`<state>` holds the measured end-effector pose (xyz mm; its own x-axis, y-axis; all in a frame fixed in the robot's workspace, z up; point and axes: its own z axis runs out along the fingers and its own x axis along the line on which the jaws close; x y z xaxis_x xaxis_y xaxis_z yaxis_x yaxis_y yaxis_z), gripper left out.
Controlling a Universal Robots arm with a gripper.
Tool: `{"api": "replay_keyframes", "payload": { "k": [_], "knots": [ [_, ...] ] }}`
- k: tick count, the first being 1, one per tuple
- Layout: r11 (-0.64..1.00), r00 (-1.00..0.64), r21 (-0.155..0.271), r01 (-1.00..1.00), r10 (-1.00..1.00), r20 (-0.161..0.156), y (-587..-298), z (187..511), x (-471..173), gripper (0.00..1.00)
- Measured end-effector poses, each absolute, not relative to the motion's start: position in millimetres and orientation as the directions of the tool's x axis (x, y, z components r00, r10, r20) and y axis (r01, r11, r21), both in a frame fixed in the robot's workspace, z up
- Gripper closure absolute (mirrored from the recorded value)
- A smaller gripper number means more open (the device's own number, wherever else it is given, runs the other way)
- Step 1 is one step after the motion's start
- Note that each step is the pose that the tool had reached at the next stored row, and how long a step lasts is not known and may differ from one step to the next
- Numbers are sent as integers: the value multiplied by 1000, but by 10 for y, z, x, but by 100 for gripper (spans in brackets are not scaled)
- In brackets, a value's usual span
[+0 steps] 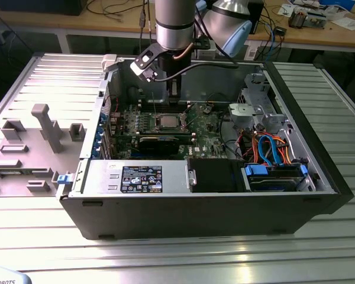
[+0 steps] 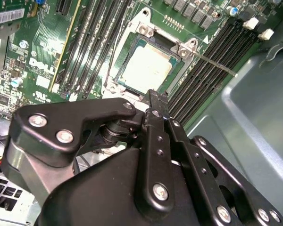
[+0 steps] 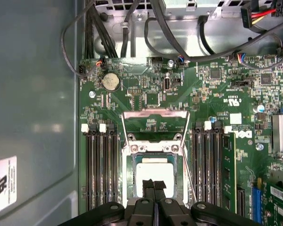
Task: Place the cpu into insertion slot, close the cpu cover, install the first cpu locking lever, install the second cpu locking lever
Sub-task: 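Close the cpu cover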
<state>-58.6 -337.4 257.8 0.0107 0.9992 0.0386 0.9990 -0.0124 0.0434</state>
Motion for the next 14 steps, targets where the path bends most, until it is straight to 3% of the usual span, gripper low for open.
{"api": "replay_keyframes", "payload": {
  "k": [14],
  "knots": [
    [-13,11,43,999,999,38,-3374,2710,-551,89]
  ]
}}
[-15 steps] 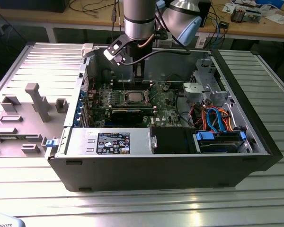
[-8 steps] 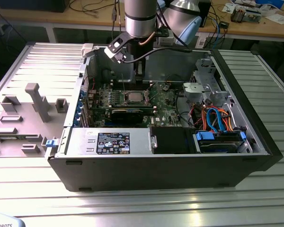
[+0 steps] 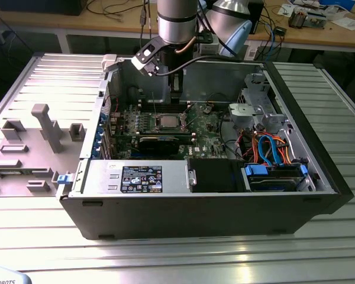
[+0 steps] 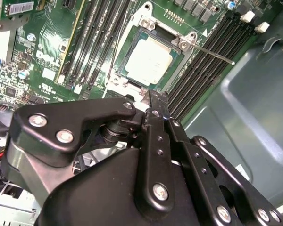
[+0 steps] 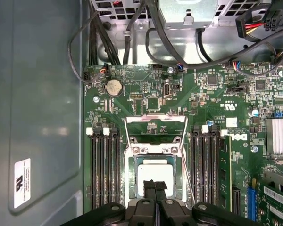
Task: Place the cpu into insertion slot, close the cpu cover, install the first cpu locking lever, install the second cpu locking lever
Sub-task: 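Close the cpu cover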
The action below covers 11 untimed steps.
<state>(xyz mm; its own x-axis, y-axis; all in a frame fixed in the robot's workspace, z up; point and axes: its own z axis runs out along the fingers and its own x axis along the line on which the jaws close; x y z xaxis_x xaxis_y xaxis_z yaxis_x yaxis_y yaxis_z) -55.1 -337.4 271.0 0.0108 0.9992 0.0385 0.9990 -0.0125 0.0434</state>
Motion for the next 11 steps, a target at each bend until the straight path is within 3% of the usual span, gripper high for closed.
{"api": "replay_keyframes", "payload": {
  "k": [11],
  "knots": [
    [-13,11,43,999,999,39,-3374,2710,-482,89]
  ]
}}
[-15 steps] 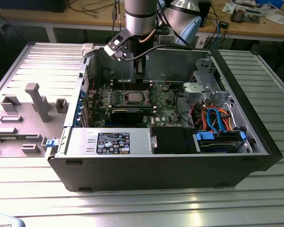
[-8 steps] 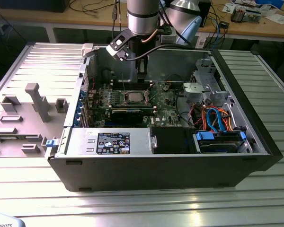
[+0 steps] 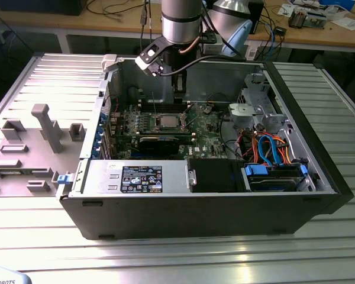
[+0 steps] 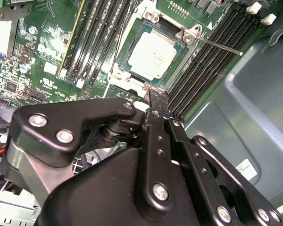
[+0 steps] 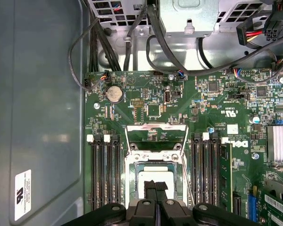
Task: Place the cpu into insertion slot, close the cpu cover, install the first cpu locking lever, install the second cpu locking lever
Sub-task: 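Close the cpu cover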
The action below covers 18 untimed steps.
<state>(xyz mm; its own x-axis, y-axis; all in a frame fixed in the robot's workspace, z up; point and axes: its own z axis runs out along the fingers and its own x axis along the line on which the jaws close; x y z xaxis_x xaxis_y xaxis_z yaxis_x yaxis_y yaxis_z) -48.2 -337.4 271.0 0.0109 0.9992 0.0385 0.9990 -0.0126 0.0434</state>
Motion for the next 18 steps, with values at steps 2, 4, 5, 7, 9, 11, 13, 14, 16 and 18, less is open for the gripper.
{"api": "replay_keyframes", "payload": {
  "k": [2,4,5,7,9,11,13,14,16,18],
  "knots": [
    [-13,11,43,999,999,39,-3374,2710,-481,89],
    [-13,11,43,999,999,39,-3374,2710,-481,89],
    [-13,11,43,999,999,38,-3374,2710,-481,89],
    [-13,11,43,999,999,39,-3374,2710,-481,89],
    [-12,11,43,999,999,39,-3374,2710,-481,89],
    [-12,11,43,999,999,39,-3374,2710,-480,89],
    [-12,11,44,999,999,39,-3374,2710,-472,89],
    [-12,11,43,999,999,39,-3374,2710,-435,89],
    [-12,11,43,999,999,38,-3374,2720,-434,89],
    [-13,11,43,999,999,38,-3374,2728,-435,89]
  ]
}}
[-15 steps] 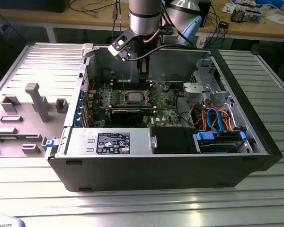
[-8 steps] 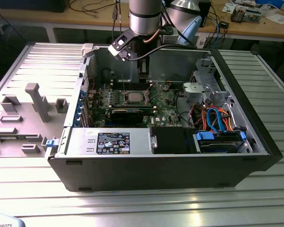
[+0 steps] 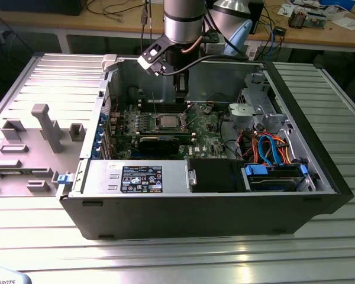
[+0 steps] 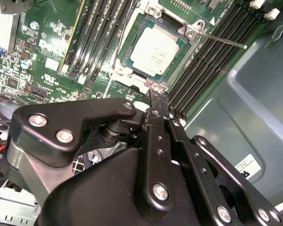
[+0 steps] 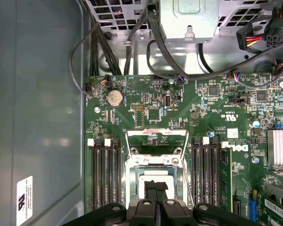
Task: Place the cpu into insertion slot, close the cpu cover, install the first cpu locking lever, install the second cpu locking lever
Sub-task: 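Close the cpu cover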
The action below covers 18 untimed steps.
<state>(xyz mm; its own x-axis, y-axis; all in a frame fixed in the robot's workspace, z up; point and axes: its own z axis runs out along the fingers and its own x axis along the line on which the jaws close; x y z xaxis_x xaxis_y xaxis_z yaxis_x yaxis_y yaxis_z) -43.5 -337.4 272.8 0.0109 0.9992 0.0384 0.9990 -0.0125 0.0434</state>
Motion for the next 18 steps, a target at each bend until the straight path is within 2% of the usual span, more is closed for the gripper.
{"api": "replay_keyframes", "payload": {
  "k": [8,14,18],
  "knots": [
    [-12,11,43,999,999,38,-3373,2754,-430,89],
    [-12,11,34,999,1000,18,-3357,2753,-394,89],
    [-12,11,34,999,1000,18,-3357,2753,-392,89]
  ]
}}
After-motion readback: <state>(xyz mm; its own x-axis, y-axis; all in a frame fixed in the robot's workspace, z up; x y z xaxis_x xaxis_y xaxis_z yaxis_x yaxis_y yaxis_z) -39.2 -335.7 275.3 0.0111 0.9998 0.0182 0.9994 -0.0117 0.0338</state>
